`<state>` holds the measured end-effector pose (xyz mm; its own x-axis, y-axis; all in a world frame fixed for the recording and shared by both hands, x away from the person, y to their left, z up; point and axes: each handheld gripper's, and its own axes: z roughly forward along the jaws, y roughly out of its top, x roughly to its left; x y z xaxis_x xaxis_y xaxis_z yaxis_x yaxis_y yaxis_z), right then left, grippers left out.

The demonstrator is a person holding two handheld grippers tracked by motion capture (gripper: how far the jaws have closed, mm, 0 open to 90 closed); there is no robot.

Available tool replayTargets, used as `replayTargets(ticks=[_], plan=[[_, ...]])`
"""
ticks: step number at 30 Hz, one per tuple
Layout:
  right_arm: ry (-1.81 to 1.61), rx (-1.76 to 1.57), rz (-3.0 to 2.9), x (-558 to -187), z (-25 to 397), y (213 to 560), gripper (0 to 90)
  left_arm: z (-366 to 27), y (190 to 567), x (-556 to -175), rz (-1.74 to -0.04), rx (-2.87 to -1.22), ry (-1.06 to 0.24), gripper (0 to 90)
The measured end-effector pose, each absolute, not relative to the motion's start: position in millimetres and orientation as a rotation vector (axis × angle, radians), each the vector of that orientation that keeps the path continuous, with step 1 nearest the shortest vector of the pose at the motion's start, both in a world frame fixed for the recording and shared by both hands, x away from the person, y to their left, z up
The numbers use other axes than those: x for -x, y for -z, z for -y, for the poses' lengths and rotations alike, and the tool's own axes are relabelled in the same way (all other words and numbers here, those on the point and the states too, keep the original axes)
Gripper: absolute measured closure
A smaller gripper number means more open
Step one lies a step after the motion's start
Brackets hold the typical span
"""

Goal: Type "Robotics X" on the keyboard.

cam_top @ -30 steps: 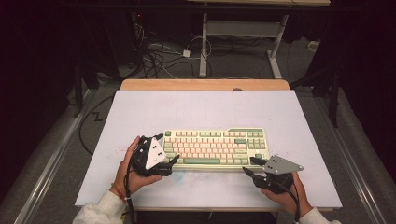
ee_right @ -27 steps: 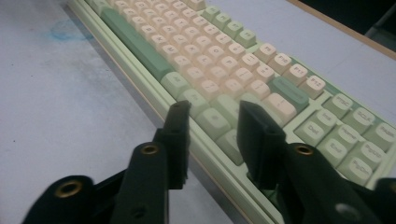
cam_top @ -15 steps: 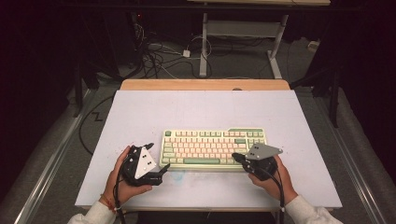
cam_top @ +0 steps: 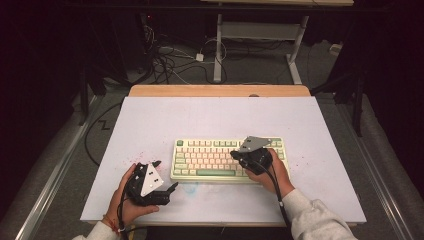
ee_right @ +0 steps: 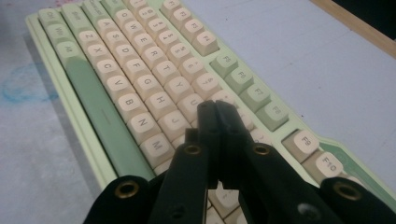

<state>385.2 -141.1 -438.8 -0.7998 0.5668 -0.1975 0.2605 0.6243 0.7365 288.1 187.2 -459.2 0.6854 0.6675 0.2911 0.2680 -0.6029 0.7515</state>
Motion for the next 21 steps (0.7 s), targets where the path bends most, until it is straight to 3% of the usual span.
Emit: replayTargets(ticks=[21], plan=[[-0.852,-0.647,-2.517,-401,116,449,89.9,-183,464,-290,-0.715,-2.229,-0.706,15.9]])
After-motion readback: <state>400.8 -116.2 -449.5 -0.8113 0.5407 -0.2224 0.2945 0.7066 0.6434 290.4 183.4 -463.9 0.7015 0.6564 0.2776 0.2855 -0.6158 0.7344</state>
